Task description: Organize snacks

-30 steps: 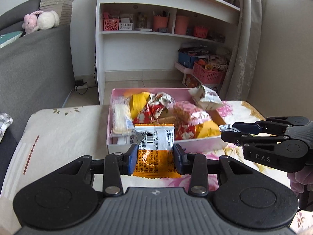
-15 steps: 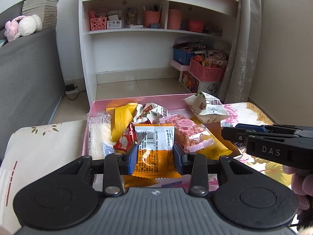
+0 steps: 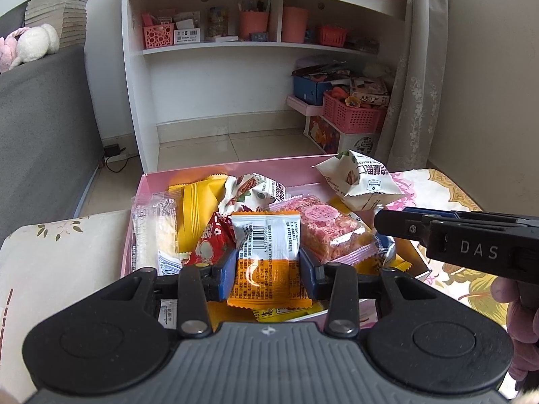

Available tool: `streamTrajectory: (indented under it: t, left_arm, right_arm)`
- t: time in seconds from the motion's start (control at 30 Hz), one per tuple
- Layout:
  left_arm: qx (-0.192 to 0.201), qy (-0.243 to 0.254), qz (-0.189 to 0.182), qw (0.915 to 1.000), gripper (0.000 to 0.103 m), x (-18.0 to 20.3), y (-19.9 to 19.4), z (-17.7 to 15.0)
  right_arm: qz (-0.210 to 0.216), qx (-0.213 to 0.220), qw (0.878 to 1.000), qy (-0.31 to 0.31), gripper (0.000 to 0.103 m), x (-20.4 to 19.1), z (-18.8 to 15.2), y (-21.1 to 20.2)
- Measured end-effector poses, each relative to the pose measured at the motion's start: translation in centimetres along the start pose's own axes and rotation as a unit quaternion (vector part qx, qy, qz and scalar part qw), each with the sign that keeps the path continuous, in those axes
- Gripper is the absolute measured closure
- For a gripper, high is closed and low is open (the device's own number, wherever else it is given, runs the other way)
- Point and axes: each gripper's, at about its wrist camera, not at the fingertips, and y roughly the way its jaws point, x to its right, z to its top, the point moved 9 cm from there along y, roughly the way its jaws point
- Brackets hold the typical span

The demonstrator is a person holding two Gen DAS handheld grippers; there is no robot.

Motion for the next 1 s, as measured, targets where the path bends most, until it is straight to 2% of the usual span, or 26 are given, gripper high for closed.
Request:
streamTrajectory:
  t: [0.07,0.17,0.37,0.43,0.57,0.63,0.8,0.87,0.93,1.0]
  left_arm:
    - [0.003,0.001,0.002,1.0000,0.064,-0.1,-0.1,0.0]
    - [0.004,0.000,0.002,1.0000,0.055,-0.2,-0.3,-0.1]
    - [0.001,-0.006,0.005,1.0000,0.043,-0.4,-1.3,-0.5]
    - [-0.001,-0.013,0.008,0.9999,0.037,-0.5,-1.9,-0.8]
    - [-0.010,-0.026,0.020,0.9994,0.029,-1.0,-3.6,-1.7]
    - [-0.015,-0.035,0.027,0.9989,0.023,-1.3,-4.4,-2.3]
    - [-0.029,-0.054,0.049,0.9969,0.009,-2.2,-6.9,-3.7]
    - [-0.033,-0.059,0.060,0.9959,0.006,-2.4,-8.1,-4.2]
    - [-0.037,-0.062,0.070,0.9949,0.001,-2.5,-9.0,-4.5]
    - [-0.038,-0.065,0.080,0.9939,0.000,-2.5,-9.8,-4.8]
  right_arm:
    - [0.000,0.000,1.000,0.003,0.071,0.1,0.1,0.0]
    - [-0.002,0.001,1.000,0.003,0.071,0.2,0.2,-0.2]
    - [-0.001,0.004,1.000,-0.002,0.062,0.0,0.4,-1.0]
    - [-0.001,0.006,1.000,-0.003,0.052,-0.1,0.5,-1.4]
    - [-0.007,-0.001,1.000,-0.010,0.045,-0.2,0.3,-2.6]
    - [-0.013,-0.005,1.000,-0.012,0.037,-0.2,-0.1,-3.4]
    - [-0.034,-0.034,0.999,-0.001,0.028,-0.4,-2.1,-5.7]
    - [-0.042,-0.052,0.998,-0.009,0.026,-0.9,-3.1,-6.8]
    - [-0.056,-0.062,0.996,-0.020,0.019,-1.5,-3.6,-8.0]
    - [-0.066,-0.064,0.995,-0.030,0.014,-2.2,-3.8,-9.2]
